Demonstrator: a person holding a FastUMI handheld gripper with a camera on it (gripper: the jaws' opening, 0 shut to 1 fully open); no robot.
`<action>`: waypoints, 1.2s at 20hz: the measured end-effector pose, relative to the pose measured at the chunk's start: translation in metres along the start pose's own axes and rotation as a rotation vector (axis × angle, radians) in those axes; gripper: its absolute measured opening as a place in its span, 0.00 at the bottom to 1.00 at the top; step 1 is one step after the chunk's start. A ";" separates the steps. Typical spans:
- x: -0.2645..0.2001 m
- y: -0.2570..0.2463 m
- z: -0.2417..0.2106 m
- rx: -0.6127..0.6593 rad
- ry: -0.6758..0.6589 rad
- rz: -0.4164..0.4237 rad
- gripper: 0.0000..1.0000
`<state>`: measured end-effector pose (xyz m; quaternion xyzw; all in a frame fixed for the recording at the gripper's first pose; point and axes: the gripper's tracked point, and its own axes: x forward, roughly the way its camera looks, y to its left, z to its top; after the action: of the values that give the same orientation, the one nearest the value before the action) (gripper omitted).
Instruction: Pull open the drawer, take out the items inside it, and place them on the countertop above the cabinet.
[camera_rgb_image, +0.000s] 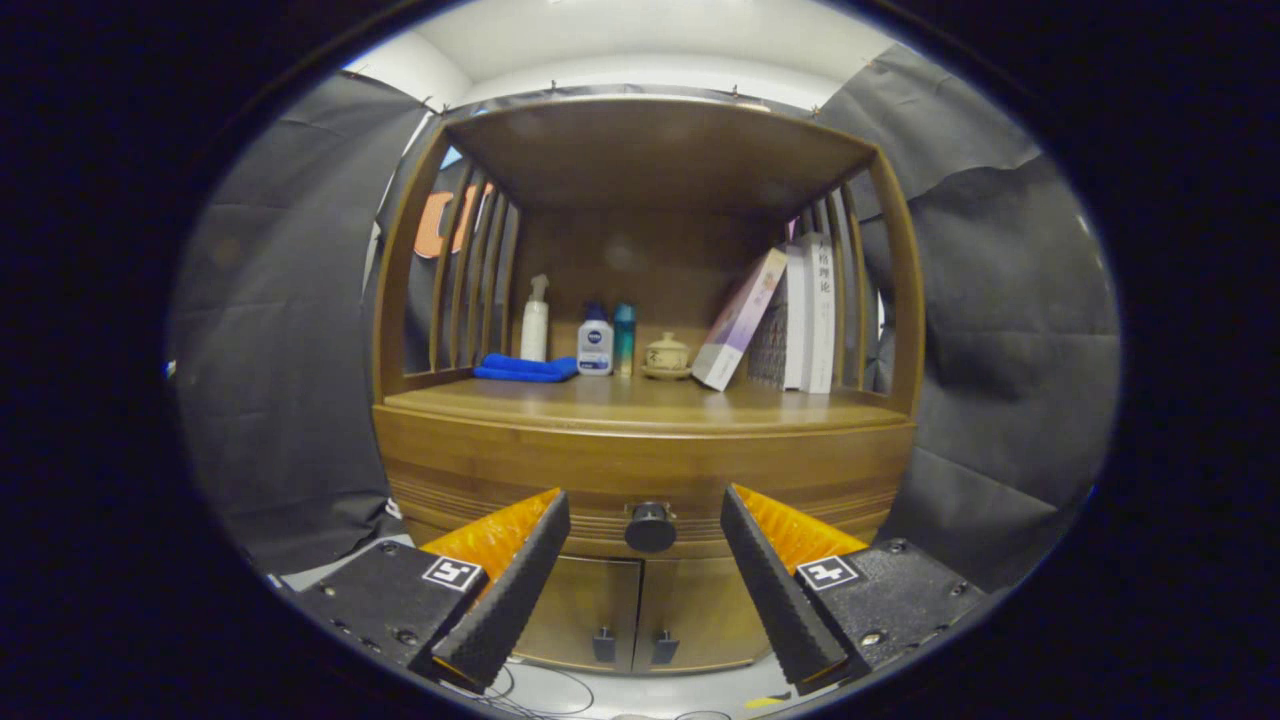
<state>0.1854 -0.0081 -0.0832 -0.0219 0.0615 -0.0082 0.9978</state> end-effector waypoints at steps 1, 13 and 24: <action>0.013 -0.002 -0.006 -0.003 0.013 -0.004 1.00; 0.078 -0.003 -0.052 0.027 0.098 0.001 0.78; 0.077 -0.011 -0.053 0.059 0.142 -0.003 0.42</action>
<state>0.2553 -0.0226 -0.1451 0.0082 0.1319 -0.0128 0.9911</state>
